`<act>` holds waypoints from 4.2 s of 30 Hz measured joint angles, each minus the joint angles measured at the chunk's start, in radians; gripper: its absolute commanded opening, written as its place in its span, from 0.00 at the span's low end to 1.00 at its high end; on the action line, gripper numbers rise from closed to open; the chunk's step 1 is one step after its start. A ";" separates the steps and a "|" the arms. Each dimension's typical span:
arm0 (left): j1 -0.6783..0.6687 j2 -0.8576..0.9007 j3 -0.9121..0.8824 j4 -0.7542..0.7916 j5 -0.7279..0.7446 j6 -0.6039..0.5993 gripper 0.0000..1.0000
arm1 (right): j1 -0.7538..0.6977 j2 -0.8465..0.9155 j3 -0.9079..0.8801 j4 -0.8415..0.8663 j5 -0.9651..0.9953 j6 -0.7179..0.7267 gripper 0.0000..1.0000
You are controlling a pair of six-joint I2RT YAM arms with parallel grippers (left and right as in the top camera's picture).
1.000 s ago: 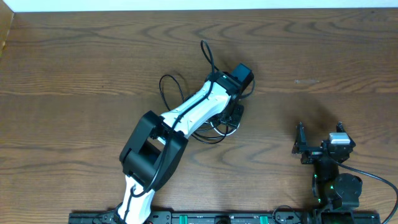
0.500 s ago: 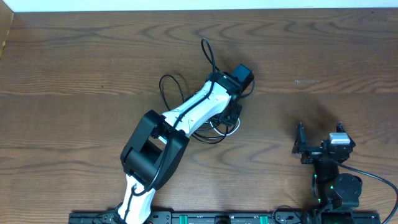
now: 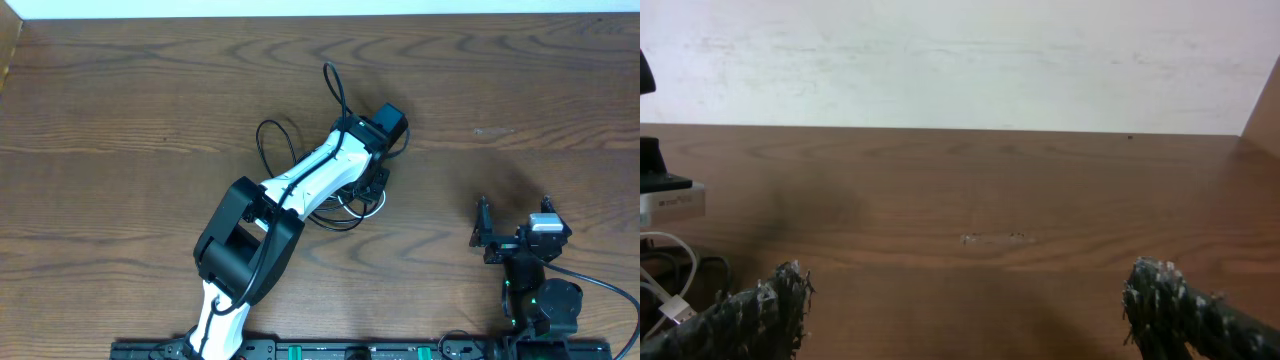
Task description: Untangle cables
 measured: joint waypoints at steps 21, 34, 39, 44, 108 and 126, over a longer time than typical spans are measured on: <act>0.000 -0.011 -0.008 -0.003 0.014 0.000 0.07 | 0.000 0.000 0.000 0.000 0.000 0.000 0.99; 0.002 -0.464 0.017 0.092 0.169 -0.068 0.07 | 0.000 0.000 0.000 0.000 0.000 0.000 0.99; 0.060 -0.643 0.022 0.113 0.185 -0.109 0.07 | 0.000 0.000 0.000 0.000 0.000 0.000 0.99; 0.153 -0.733 0.022 0.109 0.190 -0.232 0.07 | 0.000 0.000 0.000 0.000 0.000 0.000 0.99; 0.314 -0.727 0.023 0.618 0.817 -0.706 0.07 | 0.000 0.000 0.000 0.000 0.000 0.000 0.99; 0.733 -0.730 0.261 -0.039 0.101 -0.396 0.07 | 0.000 0.000 0.000 0.000 0.000 0.000 0.99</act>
